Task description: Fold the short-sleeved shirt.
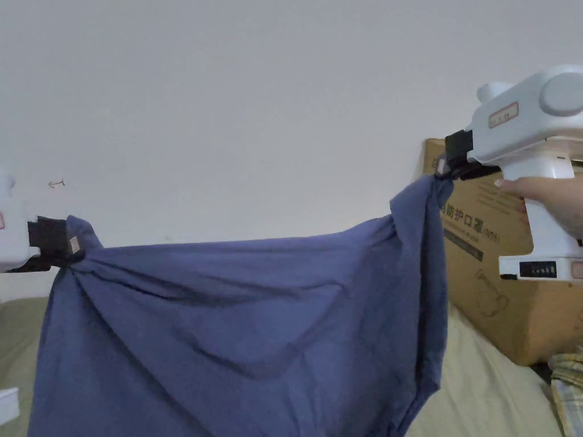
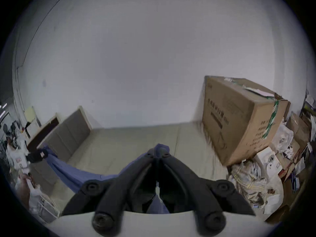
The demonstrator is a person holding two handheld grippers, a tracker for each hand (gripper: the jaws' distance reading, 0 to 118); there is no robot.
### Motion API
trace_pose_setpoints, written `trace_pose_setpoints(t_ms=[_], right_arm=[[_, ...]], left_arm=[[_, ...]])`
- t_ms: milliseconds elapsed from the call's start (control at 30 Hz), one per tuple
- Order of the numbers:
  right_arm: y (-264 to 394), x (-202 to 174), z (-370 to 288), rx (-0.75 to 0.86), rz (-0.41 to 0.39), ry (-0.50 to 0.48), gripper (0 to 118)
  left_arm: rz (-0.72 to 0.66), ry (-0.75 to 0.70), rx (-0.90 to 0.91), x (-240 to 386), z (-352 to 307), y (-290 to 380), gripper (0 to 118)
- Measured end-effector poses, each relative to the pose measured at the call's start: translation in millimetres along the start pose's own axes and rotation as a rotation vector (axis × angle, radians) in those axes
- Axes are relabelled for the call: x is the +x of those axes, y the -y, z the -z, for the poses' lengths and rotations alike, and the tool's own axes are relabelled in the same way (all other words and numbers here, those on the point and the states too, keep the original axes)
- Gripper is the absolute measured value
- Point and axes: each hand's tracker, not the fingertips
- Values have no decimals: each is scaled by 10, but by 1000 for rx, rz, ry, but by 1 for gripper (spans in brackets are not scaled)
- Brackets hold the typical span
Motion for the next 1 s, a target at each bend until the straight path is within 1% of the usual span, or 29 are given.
trace_pose_setpoints(t_ms=[167,267,333,433,533,600,700,767,867,900,933,1000], right_arm=[[-568,31,194,103,77,20,1],[-896,3,310,166,64,39,1],[-1091,-2,361,201,77,44,1],[-1287,-14,478,243,96,46,1],[-1433,-41,604,278,87,67,1],[-1371,-27,704,299,84,67,1],[-1161,67,976,313,74,71,1],[-857,180,1191,277,70,70,1],[-115,398,1577,119,92,55,1],[223,489,1711,42,116,52,1],[549,568,1823,-40,127,25,1],[1260,722,1967,-196,136,32,1]], left_arm=[[8,-17,73,107,324,-456,8],[-18,-33,126,121,544,-661,8],[-38,-42,171,121,683,-781,8],[-12,-50,216,164,902,-932,8],[10,-48,262,219,1109,-1014,8],[25,-54,289,247,1243,-1012,8],[37,-77,290,242,1485,-877,8],[4,-81,215,142,1733,-689,8],[-26,-96,55,3,2066,-117,8],[-38,-111,-20,-39,2164,160,8],[-50,-121,-94,-97,2253,453,8],[-68,-105,-243,-222,2360,1033,8]])
